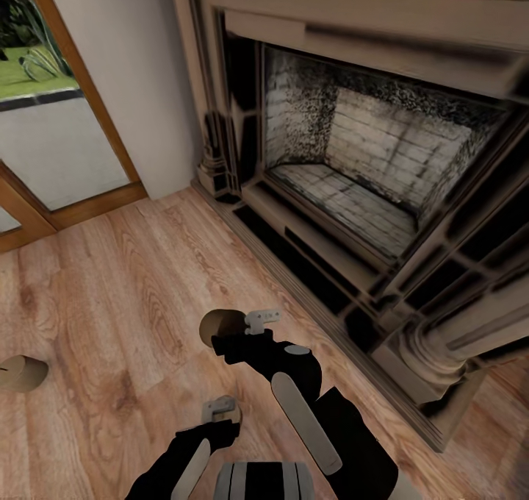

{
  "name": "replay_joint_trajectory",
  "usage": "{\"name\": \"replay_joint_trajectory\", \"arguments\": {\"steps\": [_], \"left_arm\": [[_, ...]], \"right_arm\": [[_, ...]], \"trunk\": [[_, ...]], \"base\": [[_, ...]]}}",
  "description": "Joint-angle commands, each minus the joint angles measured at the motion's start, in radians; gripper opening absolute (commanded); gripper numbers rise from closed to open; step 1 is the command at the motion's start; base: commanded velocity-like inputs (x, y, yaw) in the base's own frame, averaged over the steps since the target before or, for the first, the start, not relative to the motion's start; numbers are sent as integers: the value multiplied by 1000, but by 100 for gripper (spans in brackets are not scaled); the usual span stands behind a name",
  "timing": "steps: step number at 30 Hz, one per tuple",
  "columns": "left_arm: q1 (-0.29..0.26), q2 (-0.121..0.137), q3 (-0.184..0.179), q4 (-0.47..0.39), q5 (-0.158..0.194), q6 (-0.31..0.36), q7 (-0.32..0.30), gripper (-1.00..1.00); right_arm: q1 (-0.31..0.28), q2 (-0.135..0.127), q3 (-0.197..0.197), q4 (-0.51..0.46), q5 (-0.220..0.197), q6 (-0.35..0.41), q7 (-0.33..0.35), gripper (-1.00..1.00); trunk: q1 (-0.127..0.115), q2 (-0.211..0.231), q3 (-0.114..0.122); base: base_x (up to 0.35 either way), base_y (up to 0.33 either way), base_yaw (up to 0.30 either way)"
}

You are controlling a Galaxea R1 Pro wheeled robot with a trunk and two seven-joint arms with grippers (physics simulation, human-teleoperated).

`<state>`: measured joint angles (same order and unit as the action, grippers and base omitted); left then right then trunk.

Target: Place each of the two pumpkins and all three candles from the living room inside a cabinet in the living room (use any cabinet), then make sure every cabinet is closed, and position the cauldron so it is next to a table in the living room.

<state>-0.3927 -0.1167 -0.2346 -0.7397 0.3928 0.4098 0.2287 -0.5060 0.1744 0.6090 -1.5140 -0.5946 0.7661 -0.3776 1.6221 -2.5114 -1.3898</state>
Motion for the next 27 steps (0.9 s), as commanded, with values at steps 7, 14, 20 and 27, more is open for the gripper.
{"name": "replay_joint_trajectory", "arguments": {"steps": [7, 14, 20, 27], "left_arm": [[0, 0, -1, 0, 0, 0, 0, 100], [0, -1, -1, 0, -1, -12, 0, 100], [0, 1, 0, 0, -2, -16, 0, 100], [0, 2, 0, 0, -2, -17, 0, 100]], "right_arm": [[0, 0, 0, 0, -1, -1, 0, -100], [0, 0, 0, 0, 0, -1, 0, -100], [0, 0, 0, 0, 0, -1, -1, -100], [0, 0, 0, 0, 0, -1, -1, -100]], "trunk": [[1, -1, -8], [1, -1, -8], [1, -1, -8], [1, -1, -8]], "base": [[0, 0, 0], [38, 6, 0], [117, 21, 0], [14, 1, 0]]}}
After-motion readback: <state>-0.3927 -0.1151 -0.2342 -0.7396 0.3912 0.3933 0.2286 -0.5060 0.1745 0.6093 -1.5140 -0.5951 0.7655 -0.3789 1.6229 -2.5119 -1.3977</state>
